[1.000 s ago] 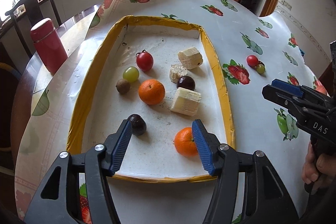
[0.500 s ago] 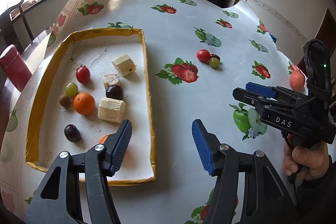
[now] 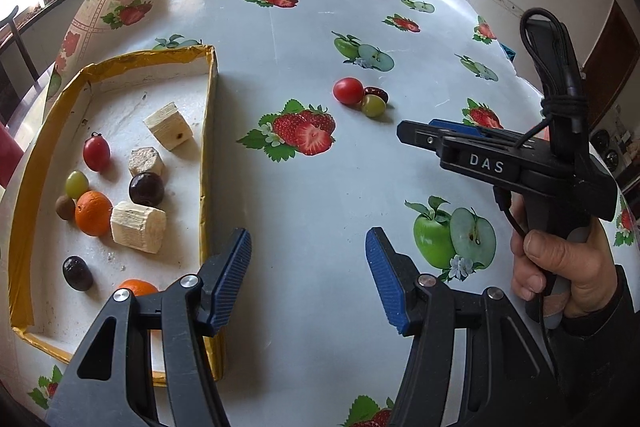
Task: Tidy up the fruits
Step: 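Move both open grippers back to the last fruits on the table, then grasp a green grape with the right gripper while the left gripper grasps a red tomato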
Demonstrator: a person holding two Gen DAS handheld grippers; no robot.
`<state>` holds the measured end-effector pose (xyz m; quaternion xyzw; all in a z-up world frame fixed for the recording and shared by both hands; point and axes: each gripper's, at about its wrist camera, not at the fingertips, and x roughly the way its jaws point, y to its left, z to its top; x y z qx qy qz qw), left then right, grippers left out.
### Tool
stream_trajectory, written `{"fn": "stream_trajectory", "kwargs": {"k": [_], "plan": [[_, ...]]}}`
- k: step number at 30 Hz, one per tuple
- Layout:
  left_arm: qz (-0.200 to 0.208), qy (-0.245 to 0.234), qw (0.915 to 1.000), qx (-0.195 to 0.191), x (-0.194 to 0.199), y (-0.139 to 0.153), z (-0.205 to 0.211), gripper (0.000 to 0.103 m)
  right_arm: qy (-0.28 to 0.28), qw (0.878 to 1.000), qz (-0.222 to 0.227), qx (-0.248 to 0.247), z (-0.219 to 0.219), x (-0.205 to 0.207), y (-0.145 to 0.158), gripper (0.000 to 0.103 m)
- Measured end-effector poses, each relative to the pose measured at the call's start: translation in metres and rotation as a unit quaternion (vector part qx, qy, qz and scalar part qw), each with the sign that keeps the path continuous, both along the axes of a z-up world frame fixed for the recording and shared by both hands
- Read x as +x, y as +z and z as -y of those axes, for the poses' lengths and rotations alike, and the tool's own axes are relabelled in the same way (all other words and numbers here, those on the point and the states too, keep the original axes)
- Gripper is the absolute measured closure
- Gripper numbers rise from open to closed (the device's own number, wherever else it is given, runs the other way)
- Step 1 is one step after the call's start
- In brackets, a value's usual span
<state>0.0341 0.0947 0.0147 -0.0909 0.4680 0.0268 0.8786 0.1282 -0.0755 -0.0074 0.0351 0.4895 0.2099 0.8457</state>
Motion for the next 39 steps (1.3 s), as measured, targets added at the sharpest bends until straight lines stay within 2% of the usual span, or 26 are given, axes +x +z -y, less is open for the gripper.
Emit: {"fn": "stream_trajectory", "kwargs": {"k": [7,11,13,15,22,27,30,31,34,39], "plan": [[-0.006,-0.005,1.0,0.003,0.018,-0.003,0.002,0.045,0.003,1.0,-0.009,-0.022,-0.029,0.041,-0.023,0.057],[-0.012,-0.015,0.9998,0.002,0.04,-0.004,0.005,0.045,0.001,0.999,-0.006,-0.047,-0.041,0.058,-0.03,0.076],[-0.015,-0.019,0.9997,0.001,0.055,-0.004,0.006,0.045,0.0,0.999,-0.011,-0.031,-0.034,0.058,-0.03,0.077],[-0.014,-0.025,0.9996,-0.003,0.072,-0.004,0.009,0.045,-0.005,0.999,-0.002,-0.034,-0.025,0.052,-0.026,0.077],[-0.03,-0.035,0.9989,0.01,0.134,-0.02,0.019,0.045,-0.036,0.999,0.008,0.004,0.032,0.014,-0.002,0.077],[-0.045,-0.031,0.9984,0.013,0.165,-0.037,0.021,0.045,-0.06,0.998,0.005,0.032,0.065,-0.017,0.007,0.077],[-0.034,-0.037,0.9984,0.025,0.175,-0.04,0.028,0.045,-0.064,0.997,0.001,0.044,0.074,-0.031,0.008,0.077],[-0.032,-0.039,0.9983,0.03,0.177,-0.041,0.03,0.047,-0.064,0.997,0.0,0.044,0.074,-0.035,0.009,0.077],[-0.025,-0.044,0.997,0.059,0.177,-0.041,0.037,0.072,-0.062,0.997,0.0,0.047,0.075,-0.043,0.011,0.077],[-0.022,-0.049,0.9967,0.061,0.168,-0.041,0.037,0.074,-0.062,0.997,0.004,0.048,0.075,-0.047,0.013,0.077]]}}
